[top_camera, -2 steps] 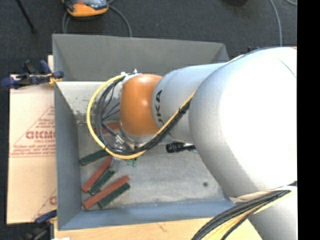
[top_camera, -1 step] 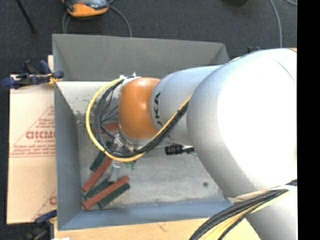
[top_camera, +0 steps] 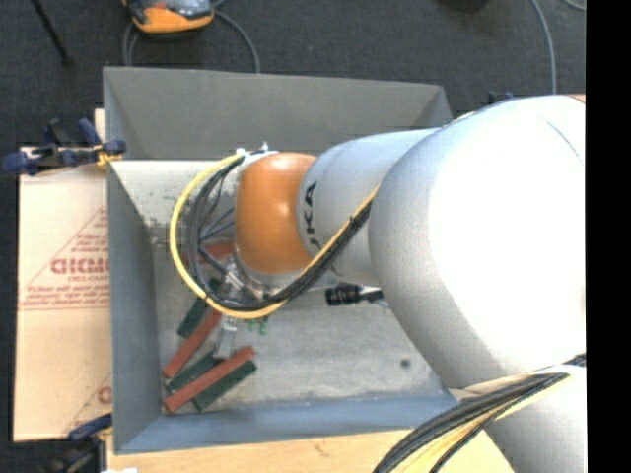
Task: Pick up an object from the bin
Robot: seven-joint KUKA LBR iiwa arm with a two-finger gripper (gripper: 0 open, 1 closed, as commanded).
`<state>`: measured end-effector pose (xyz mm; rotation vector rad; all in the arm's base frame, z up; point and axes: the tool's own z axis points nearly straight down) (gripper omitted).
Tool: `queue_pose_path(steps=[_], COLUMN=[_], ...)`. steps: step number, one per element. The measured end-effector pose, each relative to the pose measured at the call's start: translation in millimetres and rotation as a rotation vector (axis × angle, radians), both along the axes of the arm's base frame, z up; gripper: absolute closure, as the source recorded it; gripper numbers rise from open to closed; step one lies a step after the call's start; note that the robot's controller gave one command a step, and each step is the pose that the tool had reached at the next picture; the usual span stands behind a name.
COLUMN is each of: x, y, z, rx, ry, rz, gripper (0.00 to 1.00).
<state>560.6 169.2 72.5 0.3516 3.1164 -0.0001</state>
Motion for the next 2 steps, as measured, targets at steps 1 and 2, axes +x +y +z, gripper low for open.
queue_pose_path(steps=[1, 2], x=[1.1, 1.0], y=[40.7, 40.7], z=[7.7, 7.8], rx=[-0.003, -0.003], ry=[-0.006, -0.006], rz=[0.564, 0.564], gripper=[1.00, 1.00])
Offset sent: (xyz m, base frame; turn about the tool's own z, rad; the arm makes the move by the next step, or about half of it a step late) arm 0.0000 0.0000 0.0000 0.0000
